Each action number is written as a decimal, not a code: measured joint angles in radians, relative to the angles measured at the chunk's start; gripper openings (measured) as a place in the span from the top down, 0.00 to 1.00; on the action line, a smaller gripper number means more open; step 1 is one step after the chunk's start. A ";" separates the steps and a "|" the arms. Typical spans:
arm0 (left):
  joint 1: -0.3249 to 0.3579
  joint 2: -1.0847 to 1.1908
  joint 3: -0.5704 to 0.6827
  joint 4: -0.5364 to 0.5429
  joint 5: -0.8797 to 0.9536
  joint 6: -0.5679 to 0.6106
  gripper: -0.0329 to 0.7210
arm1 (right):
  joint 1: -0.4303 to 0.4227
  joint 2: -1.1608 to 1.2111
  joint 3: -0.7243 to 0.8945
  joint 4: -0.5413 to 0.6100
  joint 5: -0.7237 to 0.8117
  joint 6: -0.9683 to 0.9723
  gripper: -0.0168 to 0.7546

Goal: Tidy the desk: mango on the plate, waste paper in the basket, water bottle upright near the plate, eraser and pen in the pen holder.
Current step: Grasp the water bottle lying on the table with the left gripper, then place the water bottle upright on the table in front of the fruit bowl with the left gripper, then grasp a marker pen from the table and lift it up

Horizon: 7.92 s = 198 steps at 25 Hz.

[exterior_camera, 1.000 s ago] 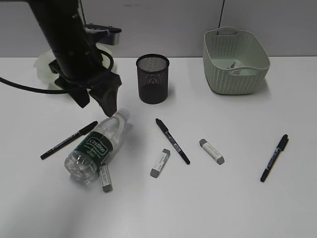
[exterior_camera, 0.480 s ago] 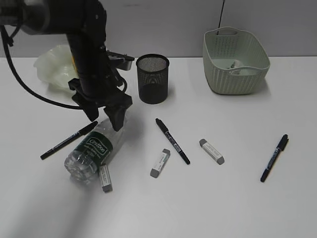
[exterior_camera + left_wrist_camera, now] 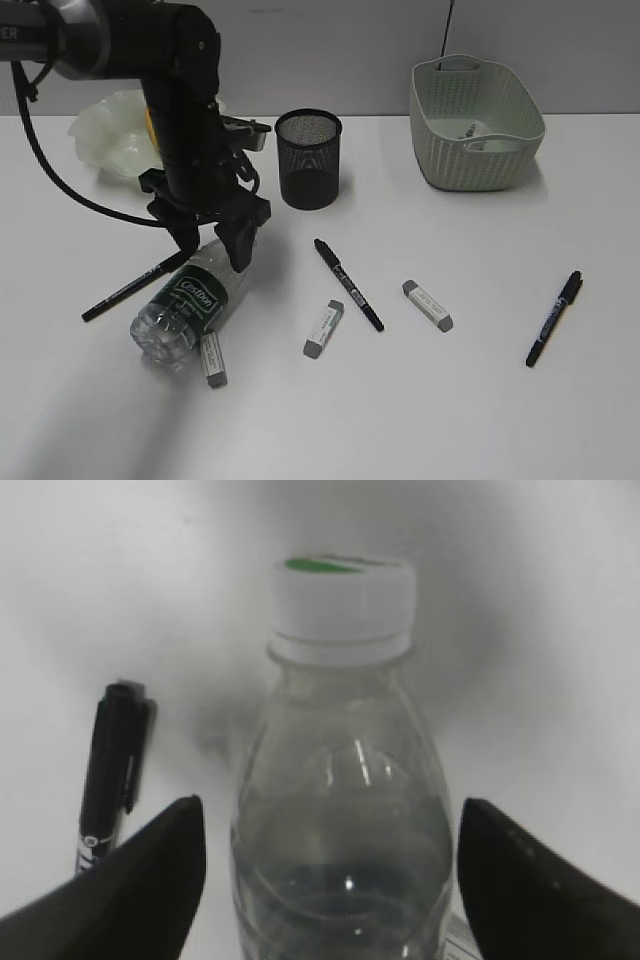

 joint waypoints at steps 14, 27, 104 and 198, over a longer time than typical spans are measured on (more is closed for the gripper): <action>-0.006 0.046 -0.003 0.001 -0.001 -0.006 0.17 | 0.000 0.000 0.000 -0.001 0.000 0.000 0.23; -0.017 0.052 -0.003 0.005 -0.001 -0.015 0.28 | 0.000 0.000 0.000 -0.001 0.000 0.000 0.23; 0.299 -0.525 0.326 0.060 -0.302 -0.033 0.30 | 0.000 0.000 0.000 -0.004 -0.001 0.000 0.29; 0.381 -1.887 1.110 -0.016 -0.142 0.012 0.26 | 0.000 0.000 0.000 -0.003 -0.008 0.000 0.29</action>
